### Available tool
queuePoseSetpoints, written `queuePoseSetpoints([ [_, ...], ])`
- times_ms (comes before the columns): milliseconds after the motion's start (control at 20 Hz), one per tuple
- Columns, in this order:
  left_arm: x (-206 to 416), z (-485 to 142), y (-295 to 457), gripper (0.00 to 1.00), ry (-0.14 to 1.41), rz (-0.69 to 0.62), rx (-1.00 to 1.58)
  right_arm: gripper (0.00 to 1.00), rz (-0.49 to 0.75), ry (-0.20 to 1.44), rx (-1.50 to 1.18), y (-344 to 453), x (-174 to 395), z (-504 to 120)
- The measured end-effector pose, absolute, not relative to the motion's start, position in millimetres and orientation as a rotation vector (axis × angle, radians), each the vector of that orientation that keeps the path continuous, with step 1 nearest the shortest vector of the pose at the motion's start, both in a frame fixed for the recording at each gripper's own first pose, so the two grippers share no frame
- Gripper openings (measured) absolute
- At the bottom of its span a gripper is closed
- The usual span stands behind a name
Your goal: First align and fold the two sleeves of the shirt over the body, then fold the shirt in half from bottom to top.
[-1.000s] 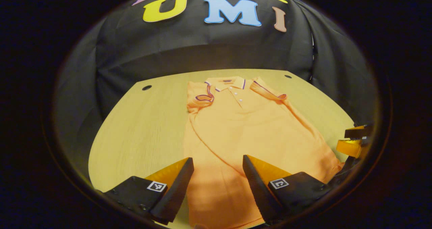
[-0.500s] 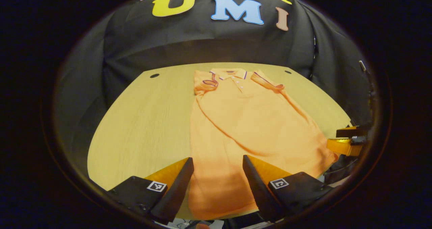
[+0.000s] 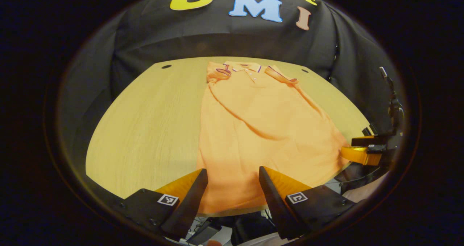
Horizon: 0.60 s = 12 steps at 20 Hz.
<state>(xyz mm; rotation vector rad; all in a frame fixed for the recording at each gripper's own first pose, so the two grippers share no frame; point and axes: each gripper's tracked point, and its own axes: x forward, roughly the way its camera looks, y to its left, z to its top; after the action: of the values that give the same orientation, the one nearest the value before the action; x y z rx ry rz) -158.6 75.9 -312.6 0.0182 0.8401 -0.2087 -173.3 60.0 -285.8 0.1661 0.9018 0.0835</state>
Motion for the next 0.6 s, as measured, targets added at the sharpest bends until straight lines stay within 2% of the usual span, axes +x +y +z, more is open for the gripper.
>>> queuePoseSetpoints([
  [600, -173.7, -329.5, 83.1, 0.93, 0.859, -0.171, 0.092, 0.97, 0.108, 0.902, 0.142, 60.2, -181.5, -298.7],
])
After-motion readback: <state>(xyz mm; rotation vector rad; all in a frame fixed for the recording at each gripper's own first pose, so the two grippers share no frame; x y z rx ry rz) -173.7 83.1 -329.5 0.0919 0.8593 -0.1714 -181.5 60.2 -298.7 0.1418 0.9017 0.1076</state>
